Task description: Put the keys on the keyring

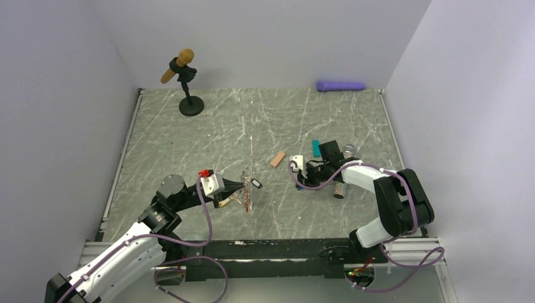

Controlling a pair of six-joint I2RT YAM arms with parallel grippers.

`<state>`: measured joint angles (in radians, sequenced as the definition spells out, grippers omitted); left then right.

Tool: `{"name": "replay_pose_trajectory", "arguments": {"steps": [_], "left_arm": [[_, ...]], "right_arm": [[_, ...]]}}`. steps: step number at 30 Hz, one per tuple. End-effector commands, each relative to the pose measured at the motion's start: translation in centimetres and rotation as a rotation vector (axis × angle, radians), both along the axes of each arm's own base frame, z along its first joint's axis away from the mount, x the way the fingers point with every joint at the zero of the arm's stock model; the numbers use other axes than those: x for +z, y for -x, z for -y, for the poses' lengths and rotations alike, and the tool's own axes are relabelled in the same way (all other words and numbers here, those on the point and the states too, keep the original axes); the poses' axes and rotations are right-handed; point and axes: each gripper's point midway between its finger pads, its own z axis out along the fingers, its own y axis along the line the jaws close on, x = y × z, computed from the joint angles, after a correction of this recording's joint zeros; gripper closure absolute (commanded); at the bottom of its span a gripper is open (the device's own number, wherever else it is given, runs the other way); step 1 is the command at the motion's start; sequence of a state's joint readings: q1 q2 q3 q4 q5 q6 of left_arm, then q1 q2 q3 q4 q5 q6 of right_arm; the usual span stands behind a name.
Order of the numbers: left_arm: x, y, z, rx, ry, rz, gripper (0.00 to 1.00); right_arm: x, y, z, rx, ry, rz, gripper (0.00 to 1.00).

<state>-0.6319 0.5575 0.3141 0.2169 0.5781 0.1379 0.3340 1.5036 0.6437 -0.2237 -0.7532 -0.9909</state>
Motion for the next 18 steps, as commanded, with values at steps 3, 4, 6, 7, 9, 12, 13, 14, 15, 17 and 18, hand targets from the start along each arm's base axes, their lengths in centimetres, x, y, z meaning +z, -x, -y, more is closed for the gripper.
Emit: {"name": "replay_pose_trajectory", "arguments": {"steps": [3,4,6,7,9,12,13,14,15,17,18], "left_arm": [[3.1,0.3,0.0,-0.017,0.053,0.087,1.00],[3.2,0.3,0.0,-0.019,0.055,0.090,1.00],[3.6,0.5,0.1,-0.031,0.058,0.095,1.00],[3.8,0.7,0.1,-0.036,0.062,0.101,1.00],[4.5,0.9,0.1,-0.047,0.071,0.117,1.00],[5.8,1.4,0.2,-0.071,0.090,0.148,1.00],[6.2,1.6,0.2,-0.081,0.096,0.158,1.00],[6.6,1.6,0.3,-0.088,0.099,0.167,1.00],[7.0,1.7,0.4,-0.096,0.102,0.176,1.00],[7.9,1.9,0.5,-0.112,0.110,0.196,1.00],[8.4,2.0,0.6,-0.122,0.115,0.207,1.00]], "right_arm": [[5.8,-1.2,-1.3,0.044,-0.125,0.054,1.00],[6.7,-1.3,-1.5,0.049,-0.143,0.059,1.00],[8.7,-1.3,-1.9,0.066,-0.181,0.071,1.00],[9.8,-1.2,-2.2,0.071,-0.205,0.070,1.00],[12.2,-0.7,-2.9,0.104,-0.255,0.064,1.00],[16.0,0.1,-3.8,0.134,-0.343,0.041,1.00],[17.8,0.3,-4.2,0.141,-0.380,0.039,1.00],[19.4,0.9,-4.6,0.163,-0.427,0.022,1.00],[20.7,1.6,-5.1,0.181,-0.458,0.003,1.00],[23.2,3.1,-5.9,0.231,-0.509,-0.013,1.00],[24.3,4.0,-6.4,0.259,-0.531,-0.019,1.00]]}}
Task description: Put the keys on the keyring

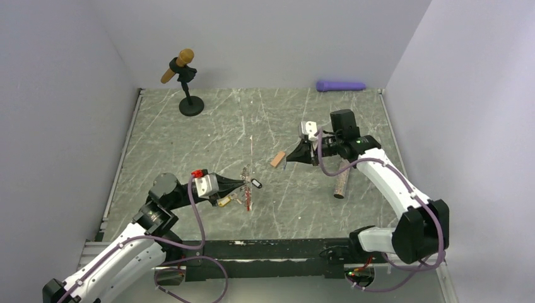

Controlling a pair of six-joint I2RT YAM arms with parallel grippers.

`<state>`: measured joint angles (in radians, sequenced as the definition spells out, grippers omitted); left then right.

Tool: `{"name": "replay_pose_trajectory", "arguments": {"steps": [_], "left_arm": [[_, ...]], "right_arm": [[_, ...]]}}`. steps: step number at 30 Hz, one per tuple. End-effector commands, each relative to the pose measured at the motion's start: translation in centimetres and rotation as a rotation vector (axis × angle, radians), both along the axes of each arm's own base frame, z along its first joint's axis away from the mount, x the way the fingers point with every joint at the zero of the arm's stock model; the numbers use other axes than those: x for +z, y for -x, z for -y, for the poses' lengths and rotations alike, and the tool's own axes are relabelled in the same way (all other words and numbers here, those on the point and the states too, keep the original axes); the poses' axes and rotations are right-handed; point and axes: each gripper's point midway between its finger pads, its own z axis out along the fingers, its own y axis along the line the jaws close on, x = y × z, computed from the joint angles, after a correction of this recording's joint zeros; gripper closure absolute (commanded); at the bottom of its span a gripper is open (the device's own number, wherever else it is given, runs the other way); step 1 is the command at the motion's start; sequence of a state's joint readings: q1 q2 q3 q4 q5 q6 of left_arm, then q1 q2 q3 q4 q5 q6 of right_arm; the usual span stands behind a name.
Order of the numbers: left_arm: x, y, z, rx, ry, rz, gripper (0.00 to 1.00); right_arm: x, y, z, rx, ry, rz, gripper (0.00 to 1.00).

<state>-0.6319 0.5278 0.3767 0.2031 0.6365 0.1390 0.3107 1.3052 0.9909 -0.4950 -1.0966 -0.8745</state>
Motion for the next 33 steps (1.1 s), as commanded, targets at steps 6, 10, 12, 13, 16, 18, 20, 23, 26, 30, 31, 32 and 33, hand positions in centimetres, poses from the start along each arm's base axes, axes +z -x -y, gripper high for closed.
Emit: {"name": "replay_pose_trajectory", "arguments": {"steps": [6,10,12,13,16,18,20,23,26,30,31,32,33], "left_arm": [[7.9,1.8,1.0,-0.138,0.074,0.198,1.00],[8.9,1.7,0.9,-0.137,0.061,0.247,1.00],[8.8,1.5,0.8,-0.127,0.037,0.274,1.00],[8.7,1.4,0.7,-0.117,0.029,0.289,1.00],[8.2,0.5,0.5,-0.083,0.005,0.338,1.00],[8.1,-0.1,0.5,-0.055,0.002,0.374,1.00],[8.0,-0.7,0.6,-0.038,0.005,0.422,1.00],[7.8,-1.5,1.0,-0.028,0.007,0.440,1.00],[7.4,-2.6,2.0,-0.045,-0.022,0.372,1.00],[6.8,-3.2,2.3,-0.055,0.053,0.261,1.00],[7.0,-3.4,2.2,-0.045,0.087,0.247,1.00],[7.2,-3.6,2.1,-0.033,0.113,0.236,1.00],[7.2,-3.6,2.0,-0.026,0.127,0.220,1.00]], "right_arm": [[11.7,8.6,-4.0,0.285,-0.186,-0.012,1.00],[12.4,9.6,-4.4,0.275,-0.075,0.039,1.00],[12.5,9.3,-4.5,0.233,-0.027,0.074,1.00],[12.6,9.3,-4.6,0.217,-0.010,0.093,1.00],[12.2,8.3,-5.0,0.139,0.042,0.134,1.00],[11.7,7.4,-5.2,0.094,0.072,0.173,1.00],[10.9,6.3,-5.3,0.056,0.114,0.221,1.00],[10.8,5.1,-5.7,0.030,0.144,0.290,1.00],[11.3,4.1,-6.4,-0.002,0.159,0.330,1.00],[10.4,4.1,-7.0,0.006,0.175,0.352,1.00],[10.3,4.3,-7.2,0.012,0.173,0.360,1.00],[10.2,4.5,-7.4,0.016,0.172,0.374,1.00],[10.2,4.6,-7.6,0.021,0.170,0.394,1.00]]}}
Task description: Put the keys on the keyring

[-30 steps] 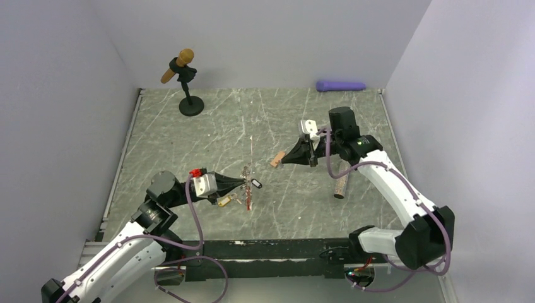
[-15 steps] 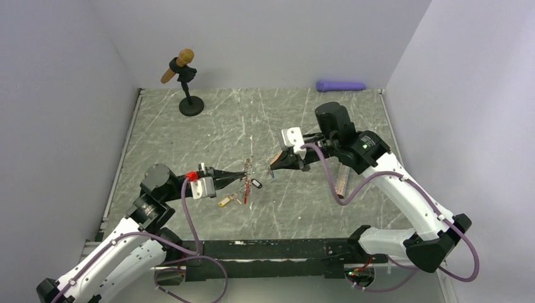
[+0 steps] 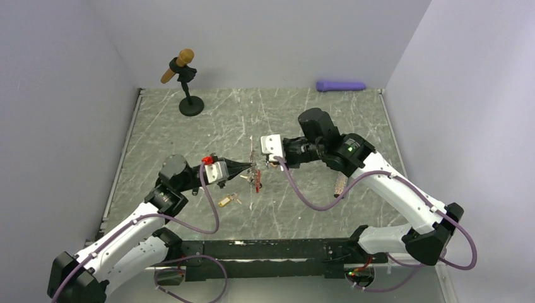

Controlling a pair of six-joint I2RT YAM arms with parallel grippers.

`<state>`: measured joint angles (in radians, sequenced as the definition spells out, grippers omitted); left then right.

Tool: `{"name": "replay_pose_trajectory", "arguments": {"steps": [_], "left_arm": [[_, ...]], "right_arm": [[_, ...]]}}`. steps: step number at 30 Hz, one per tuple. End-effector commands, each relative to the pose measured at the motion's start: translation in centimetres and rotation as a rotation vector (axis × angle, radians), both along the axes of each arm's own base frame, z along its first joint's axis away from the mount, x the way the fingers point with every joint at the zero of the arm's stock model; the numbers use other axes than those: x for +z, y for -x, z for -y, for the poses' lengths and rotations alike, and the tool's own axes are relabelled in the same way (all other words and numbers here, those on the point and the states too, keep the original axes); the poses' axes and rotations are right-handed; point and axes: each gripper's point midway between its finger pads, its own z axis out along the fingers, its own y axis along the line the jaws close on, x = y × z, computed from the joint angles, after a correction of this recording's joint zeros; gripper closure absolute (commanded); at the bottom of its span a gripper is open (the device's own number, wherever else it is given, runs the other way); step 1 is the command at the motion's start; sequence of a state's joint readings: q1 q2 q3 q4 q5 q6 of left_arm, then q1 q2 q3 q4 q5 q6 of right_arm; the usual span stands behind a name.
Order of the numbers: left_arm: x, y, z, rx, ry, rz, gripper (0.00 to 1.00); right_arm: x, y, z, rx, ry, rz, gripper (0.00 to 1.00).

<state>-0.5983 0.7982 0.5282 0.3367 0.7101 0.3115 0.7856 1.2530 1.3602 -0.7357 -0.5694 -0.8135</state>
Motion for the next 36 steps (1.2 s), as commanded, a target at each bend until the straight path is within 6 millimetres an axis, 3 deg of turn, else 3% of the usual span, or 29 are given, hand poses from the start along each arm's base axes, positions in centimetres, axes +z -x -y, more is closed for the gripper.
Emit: {"name": "replay_pose_trajectory", "arguments": {"steps": [1,8,21,36], "left_arm": [[4.0,0.4,-0.2,-0.012,0.183,0.024,1.00],[3.3,0.9,0.0,-0.024,0.179,-0.012,1.00],[1.6,0.5,0.5,0.019,0.104,-0.006,1.00],[0.9,-0.2,0.6,0.056,0.084,-0.015,1.00]], "right_arm": [[1.3,-0.4,-1.1,-0.002,-0.035,0.139,1.00],[0.0,-0.5,-2.0,-0.015,-0.037,0.151,1.00],[0.5,-0.3,-0.7,-0.066,-0.051,0.172,1.00],[-0.5,0.6,-1.2,-0.039,-0.066,0.179,1.00]]}}
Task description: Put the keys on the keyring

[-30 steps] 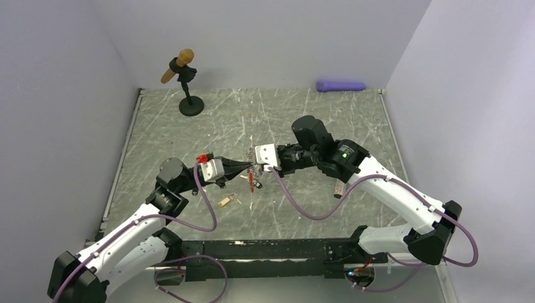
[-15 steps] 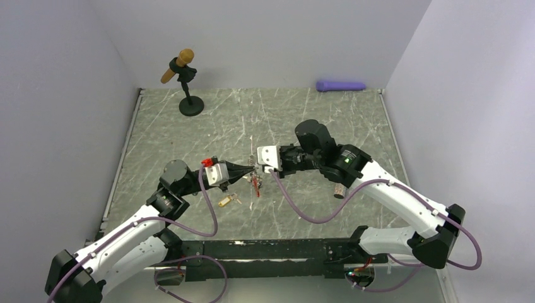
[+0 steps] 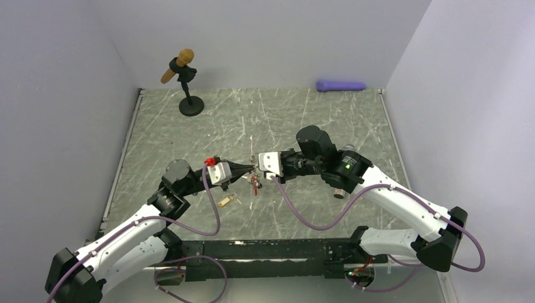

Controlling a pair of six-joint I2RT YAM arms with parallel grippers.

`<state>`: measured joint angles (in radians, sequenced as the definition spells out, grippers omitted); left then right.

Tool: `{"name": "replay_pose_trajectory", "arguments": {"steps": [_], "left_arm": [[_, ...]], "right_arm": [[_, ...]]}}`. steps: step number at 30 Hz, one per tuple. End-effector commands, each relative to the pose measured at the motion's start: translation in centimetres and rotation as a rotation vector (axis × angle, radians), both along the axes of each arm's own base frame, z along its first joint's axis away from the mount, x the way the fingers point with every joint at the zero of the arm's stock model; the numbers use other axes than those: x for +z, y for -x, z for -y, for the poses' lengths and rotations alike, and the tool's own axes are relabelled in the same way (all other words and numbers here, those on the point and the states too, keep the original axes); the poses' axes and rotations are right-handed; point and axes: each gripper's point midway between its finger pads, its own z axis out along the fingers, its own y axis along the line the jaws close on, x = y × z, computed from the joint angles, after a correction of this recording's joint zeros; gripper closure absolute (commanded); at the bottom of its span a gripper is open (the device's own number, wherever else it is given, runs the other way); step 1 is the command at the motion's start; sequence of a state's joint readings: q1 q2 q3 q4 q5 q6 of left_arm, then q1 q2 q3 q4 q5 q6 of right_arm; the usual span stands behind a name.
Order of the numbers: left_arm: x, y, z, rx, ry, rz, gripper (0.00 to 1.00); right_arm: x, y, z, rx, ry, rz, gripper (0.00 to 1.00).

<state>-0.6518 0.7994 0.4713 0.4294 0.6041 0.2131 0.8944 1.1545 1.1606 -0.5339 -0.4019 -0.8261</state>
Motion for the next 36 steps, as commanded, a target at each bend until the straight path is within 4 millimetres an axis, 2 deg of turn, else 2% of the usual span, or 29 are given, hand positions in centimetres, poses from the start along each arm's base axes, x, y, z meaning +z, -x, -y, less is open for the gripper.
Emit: {"name": "replay_pose_trajectory", "arguments": {"steps": [1,10,36], "left_arm": [[1.55,-0.19,0.06,0.016,0.024,0.059,1.00],[1.38,-0.37,-0.10,0.048,0.014,0.077,1.00],[1.32,-0.32,-0.07,0.062,0.010,0.093,1.00]], "right_arm": [[1.49,-0.15,-0.43,-0.012,-0.057,0.038,1.00],[1.38,-0.77,-0.68,-0.039,-0.069,0.058,1.00],[1.24,-0.37,-1.21,-0.031,-0.084,0.031,1.00]]}}
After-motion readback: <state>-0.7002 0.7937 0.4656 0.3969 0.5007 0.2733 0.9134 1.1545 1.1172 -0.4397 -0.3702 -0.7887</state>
